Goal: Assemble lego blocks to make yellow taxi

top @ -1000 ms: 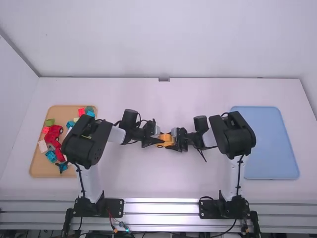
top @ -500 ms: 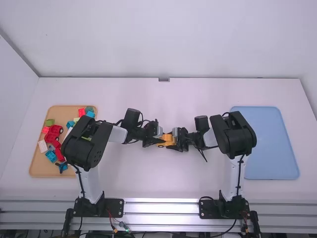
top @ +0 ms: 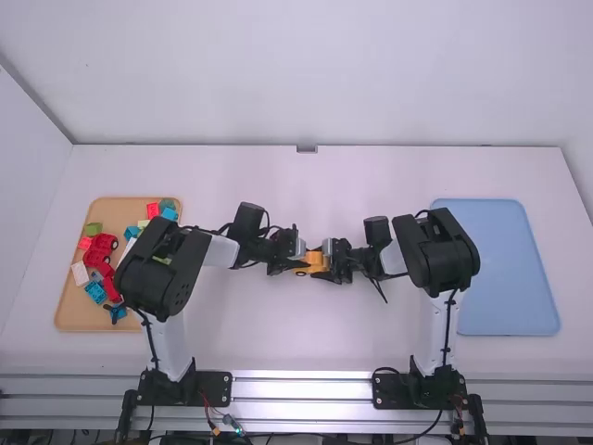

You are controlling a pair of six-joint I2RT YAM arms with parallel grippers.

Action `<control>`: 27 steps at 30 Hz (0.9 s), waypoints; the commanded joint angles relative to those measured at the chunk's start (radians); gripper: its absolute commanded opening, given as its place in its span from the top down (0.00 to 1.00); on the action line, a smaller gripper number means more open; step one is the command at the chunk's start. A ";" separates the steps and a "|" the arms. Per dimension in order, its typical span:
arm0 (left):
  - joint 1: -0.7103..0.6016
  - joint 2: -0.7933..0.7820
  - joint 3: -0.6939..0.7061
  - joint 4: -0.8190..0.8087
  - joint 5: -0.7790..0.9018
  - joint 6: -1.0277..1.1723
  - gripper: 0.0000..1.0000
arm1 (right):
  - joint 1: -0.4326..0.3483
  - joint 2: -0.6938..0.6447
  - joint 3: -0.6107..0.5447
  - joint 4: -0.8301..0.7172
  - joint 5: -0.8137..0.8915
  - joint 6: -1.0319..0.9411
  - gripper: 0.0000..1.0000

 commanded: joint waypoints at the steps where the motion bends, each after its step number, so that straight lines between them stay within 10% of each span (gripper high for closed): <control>1: -0.044 0.059 -0.051 -0.058 -0.128 0.002 0.98 | 0.016 0.014 0.009 0.006 0.013 0.003 0.48; 27: -0.109 0.059 0.005 -0.234 -0.439 -0.113 0.98 | 0.016 0.014 0.009 0.002 0.013 0.002 0.48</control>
